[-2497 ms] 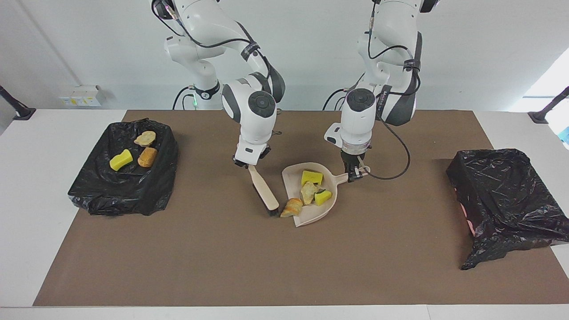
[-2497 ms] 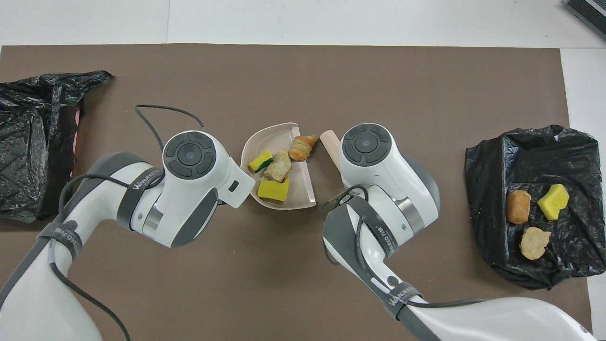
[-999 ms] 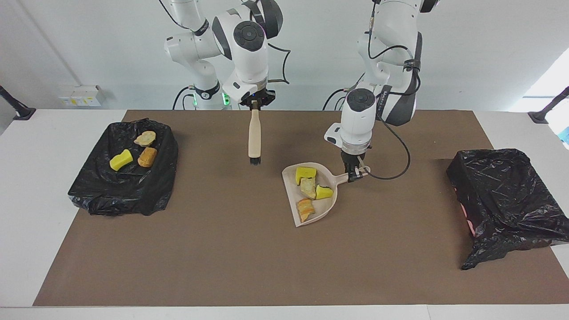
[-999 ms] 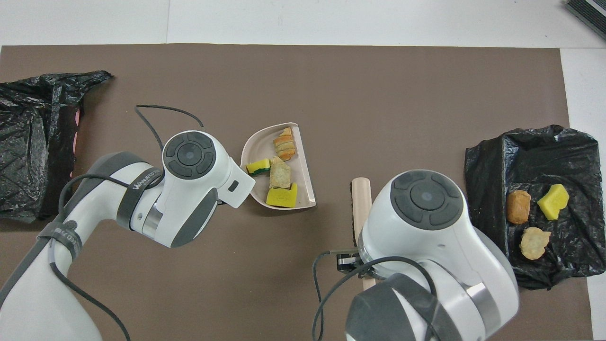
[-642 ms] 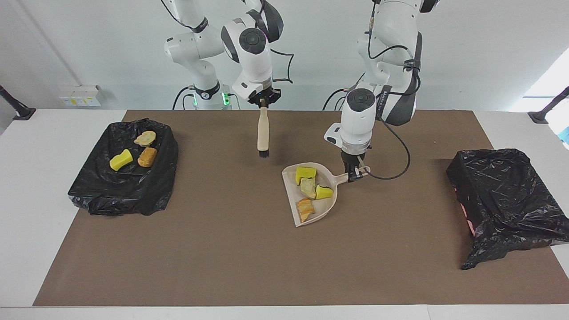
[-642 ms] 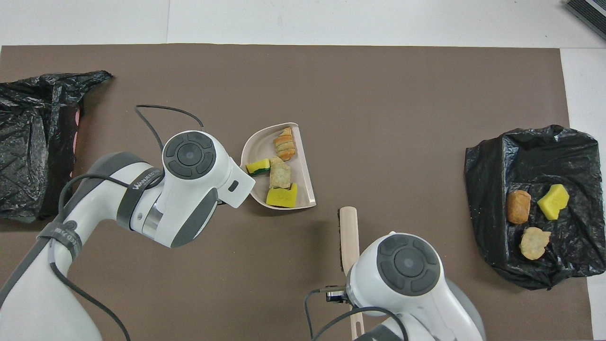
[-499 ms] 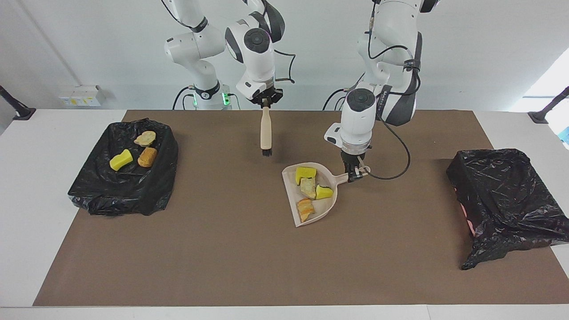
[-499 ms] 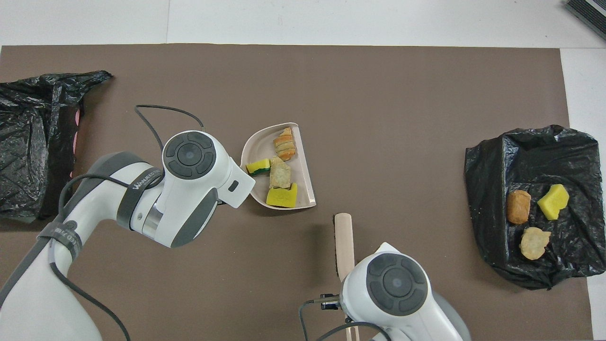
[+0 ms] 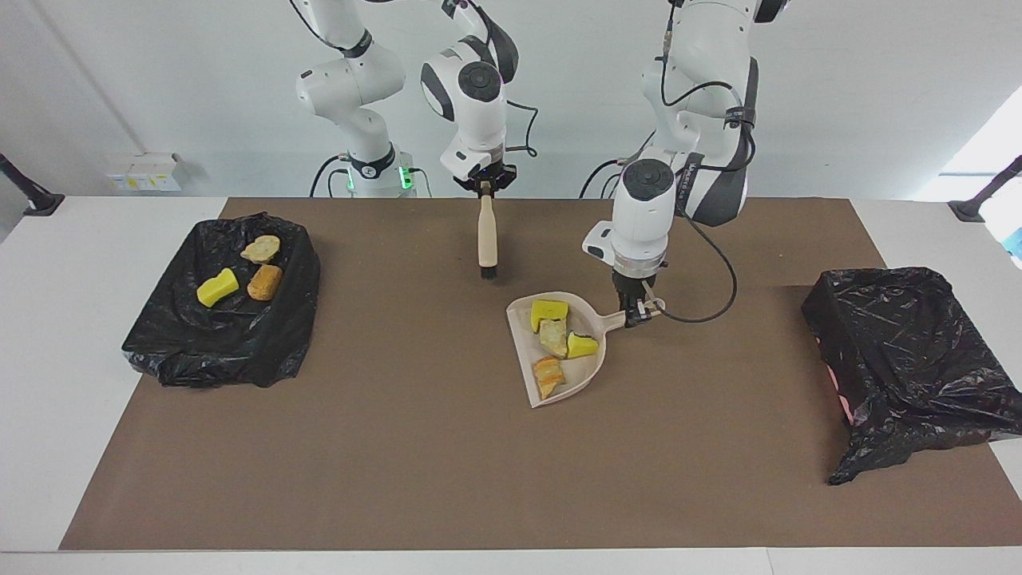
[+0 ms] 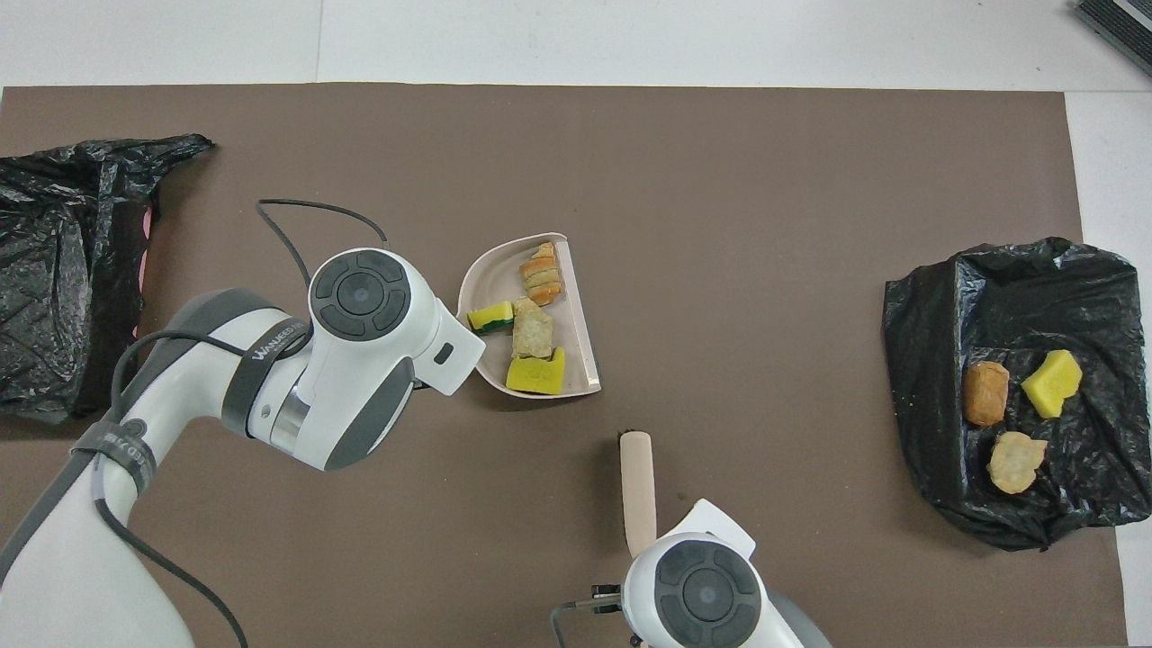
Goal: Sweep and dump trash in bin
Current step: 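Draw the brush back toward the robot and set it down, then carry the dustpan to the trash bag with the left gripper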
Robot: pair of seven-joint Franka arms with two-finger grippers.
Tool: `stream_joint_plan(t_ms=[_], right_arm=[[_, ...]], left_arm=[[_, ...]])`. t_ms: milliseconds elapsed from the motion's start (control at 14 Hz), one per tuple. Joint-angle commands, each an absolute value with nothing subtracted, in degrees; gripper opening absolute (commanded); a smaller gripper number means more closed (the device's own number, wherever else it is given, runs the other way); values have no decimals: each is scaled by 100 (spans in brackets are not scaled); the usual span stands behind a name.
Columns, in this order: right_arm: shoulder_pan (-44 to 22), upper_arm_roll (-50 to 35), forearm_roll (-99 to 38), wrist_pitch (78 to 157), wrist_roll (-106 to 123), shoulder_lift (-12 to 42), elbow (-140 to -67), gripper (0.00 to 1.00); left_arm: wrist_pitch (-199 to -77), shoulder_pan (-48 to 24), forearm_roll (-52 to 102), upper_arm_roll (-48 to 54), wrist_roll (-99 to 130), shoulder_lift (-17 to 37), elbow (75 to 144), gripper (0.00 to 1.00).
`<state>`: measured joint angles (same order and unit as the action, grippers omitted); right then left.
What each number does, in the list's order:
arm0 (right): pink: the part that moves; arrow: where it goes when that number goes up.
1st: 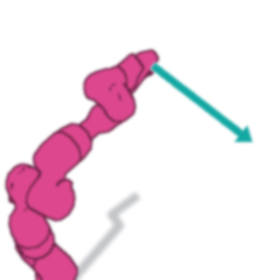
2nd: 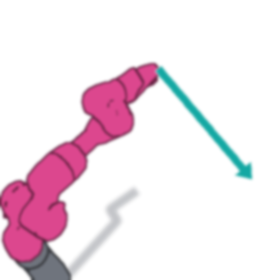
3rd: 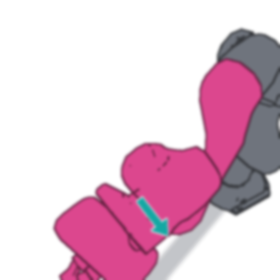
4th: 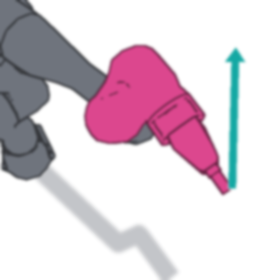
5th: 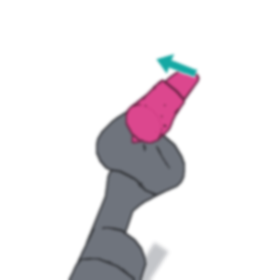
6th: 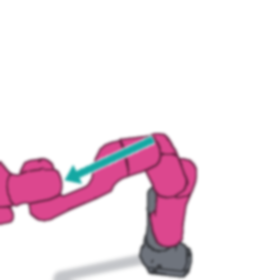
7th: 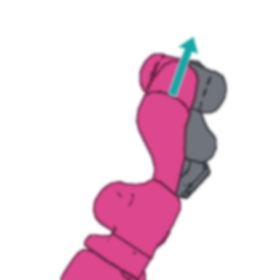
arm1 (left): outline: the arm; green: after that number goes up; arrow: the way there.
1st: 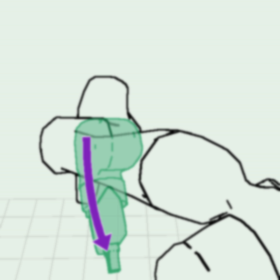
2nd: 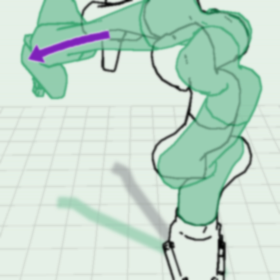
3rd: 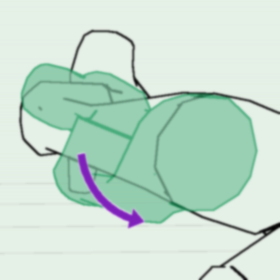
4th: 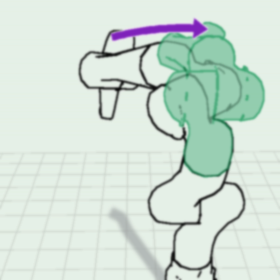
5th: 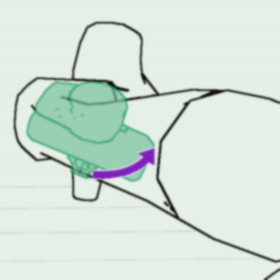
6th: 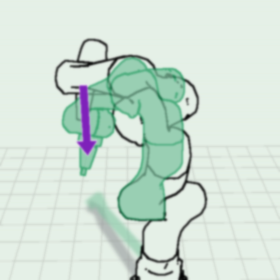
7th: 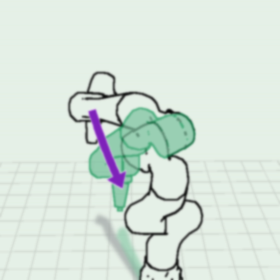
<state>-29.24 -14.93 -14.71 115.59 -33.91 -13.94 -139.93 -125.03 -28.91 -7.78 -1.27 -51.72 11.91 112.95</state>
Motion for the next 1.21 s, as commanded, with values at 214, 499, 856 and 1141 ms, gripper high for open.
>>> stream_joint_plan(t_ms=[214,499,856,1141], right_arm=[[-3295,-1494,-1608,12287,-3674,-1424,-14414,0],[-3577,-1494,-1530,12708,-3928,-1108,-14458,0],[-3577,-1485,-1512,12700,-3937,-1072,-14546,0],[-3534,-1485,-1512,12876,-3955,-932,-14555,0]], left_arm=[[-12630,-2813,-835,-123,-5273,1002,11549,0],[-12630,-2813,-835,-132,-5291,1002,11549,0],[-12621,-2725,-835,-132,-5326,1011,11540,0],[-12604,-2523,-809,-123,-5484,1125,11330,0]])
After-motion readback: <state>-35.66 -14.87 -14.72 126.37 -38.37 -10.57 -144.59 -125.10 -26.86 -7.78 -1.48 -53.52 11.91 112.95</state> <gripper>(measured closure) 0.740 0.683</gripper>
